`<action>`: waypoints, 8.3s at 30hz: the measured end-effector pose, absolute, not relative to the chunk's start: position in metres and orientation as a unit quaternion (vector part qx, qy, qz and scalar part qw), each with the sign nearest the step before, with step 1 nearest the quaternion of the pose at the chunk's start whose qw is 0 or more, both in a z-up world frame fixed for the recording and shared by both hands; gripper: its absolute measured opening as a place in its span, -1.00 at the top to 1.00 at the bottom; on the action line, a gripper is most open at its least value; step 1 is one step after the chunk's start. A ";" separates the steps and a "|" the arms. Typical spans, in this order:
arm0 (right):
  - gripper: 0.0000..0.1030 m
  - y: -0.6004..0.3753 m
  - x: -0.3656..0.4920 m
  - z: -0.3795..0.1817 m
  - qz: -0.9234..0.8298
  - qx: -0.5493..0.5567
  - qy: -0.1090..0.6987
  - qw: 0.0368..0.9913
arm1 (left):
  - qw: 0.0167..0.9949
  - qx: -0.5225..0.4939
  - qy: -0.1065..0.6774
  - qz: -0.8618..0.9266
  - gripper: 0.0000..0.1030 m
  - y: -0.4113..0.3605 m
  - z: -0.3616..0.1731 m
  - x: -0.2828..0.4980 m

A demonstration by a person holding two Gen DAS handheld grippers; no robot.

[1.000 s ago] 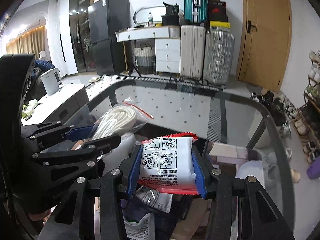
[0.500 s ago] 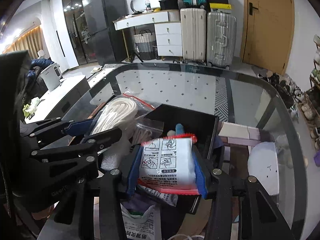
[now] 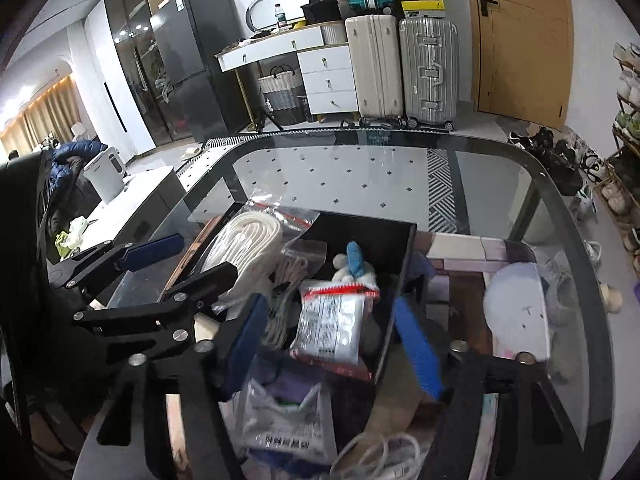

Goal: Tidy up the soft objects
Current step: 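Release the rope bag into the bin with the left gripper while the right moves to the white cable, then grasp the grey medicine packet with the left gripper while the right grasps the white cable, then carry the grey packet and white cable into the black bin and release both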

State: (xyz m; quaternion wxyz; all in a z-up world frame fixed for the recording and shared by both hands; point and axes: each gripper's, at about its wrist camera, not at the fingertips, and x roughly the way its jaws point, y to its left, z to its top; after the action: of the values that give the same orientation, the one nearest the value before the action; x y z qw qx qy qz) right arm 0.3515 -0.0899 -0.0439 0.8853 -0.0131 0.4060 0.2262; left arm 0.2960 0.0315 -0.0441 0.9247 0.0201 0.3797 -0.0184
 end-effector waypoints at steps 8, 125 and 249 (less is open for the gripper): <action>-0.37 -0.118 0.311 -0.037 0.221 -0.001 0.436 0.873 | 0.934 0.049 0.353 -0.023 -0.51 0.023 -0.029 0.253; -0.46 -0.099 0.269 -0.109 0.271 -0.067 0.526 0.804 | 0.856 0.100 0.500 -0.092 -0.28 0.008 -0.106 0.222; 0.33 -0.085 0.259 0.042 0.252 -0.079 0.256 0.930 | 0.962 -0.005 0.264 -0.065 0.42 0.035 0.039 0.209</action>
State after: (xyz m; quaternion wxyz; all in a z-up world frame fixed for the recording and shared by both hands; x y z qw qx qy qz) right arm 0.2587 -0.0853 0.0420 0.9299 -0.0787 0.2560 0.2522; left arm 0.2086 0.0345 0.0393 0.9623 -0.0048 0.2641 -0.0648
